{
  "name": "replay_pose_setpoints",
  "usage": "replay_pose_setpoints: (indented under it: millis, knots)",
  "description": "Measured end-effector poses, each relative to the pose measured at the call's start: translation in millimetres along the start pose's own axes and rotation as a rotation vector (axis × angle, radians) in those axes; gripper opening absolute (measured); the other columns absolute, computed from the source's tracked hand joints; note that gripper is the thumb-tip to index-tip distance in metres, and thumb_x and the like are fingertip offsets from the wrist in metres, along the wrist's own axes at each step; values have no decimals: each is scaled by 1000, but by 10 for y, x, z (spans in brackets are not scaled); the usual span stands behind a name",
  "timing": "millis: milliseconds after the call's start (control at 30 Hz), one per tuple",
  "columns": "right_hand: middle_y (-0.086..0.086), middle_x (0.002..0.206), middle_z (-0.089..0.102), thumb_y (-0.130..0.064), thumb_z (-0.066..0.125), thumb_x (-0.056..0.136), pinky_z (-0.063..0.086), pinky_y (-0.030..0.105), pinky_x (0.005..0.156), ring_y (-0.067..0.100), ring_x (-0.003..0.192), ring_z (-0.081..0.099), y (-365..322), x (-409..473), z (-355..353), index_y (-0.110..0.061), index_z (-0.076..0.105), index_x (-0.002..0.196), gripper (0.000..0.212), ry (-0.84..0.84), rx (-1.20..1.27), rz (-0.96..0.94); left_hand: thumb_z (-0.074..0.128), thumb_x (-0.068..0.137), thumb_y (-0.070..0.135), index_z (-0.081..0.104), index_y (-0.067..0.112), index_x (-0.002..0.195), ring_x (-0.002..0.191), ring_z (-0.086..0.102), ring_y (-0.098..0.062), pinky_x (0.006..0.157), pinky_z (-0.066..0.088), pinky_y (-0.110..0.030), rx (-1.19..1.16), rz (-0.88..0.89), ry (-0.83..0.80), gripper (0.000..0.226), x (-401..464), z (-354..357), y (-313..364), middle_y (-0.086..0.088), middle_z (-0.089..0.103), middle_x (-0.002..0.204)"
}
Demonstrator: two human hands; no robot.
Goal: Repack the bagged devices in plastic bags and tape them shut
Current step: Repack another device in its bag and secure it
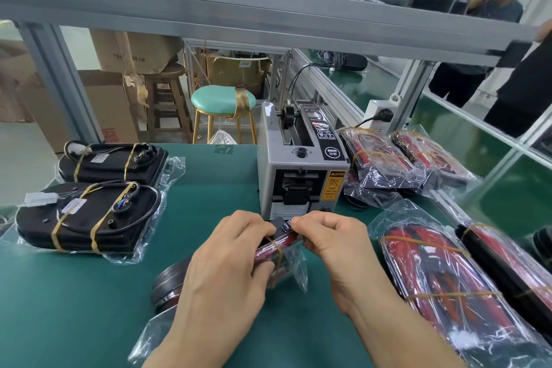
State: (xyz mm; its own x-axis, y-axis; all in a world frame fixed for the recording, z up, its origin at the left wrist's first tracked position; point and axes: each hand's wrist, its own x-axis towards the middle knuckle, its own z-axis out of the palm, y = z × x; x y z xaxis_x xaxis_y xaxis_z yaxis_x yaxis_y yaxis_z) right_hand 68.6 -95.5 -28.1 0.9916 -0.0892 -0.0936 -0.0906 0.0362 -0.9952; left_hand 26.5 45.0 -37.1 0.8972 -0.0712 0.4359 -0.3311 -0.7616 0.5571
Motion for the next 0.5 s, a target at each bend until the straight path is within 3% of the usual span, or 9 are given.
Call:
replay_pose_setpoints:
  millis: [200, 300, 500]
  knots:
    - [-5, 51, 60, -6, 72, 75, 40, 11, 49, 0, 45, 47, 4, -3, -2, -14, 70, 51, 26, 1, -45, -27, 86, 54, 0, 69, 17, 93, 85, 49, -3, 71, 42, -17, 13, -10, -8, 47, 2, -7, 11, 12, 59, 95]
    - [-4, 52, 61, -8, 72, 75, 40, 11, 49, 0, 45, 47, -1, -6, -1, -13, 72, 54, 21, -16, -22, 9, 86, 53, -1, 69, 17, 92, 85, 49, -4, 77, 41, -22, 6, -2, 0, 46, -3, -5, 9, 12, 59, 94]
    - [-3, 57, 64, -13, 73, 72, 44, 17, 59, 1, 55, 53, -11, 20, -2, -17, 72, 54, 19, -12, -110, 3, 87, 53, 1, 70, 19, 95, 85, 49, -2, 68, 45, -18, 10, 8, -12, 48, 4, -15, 20, 13, 59, 94]
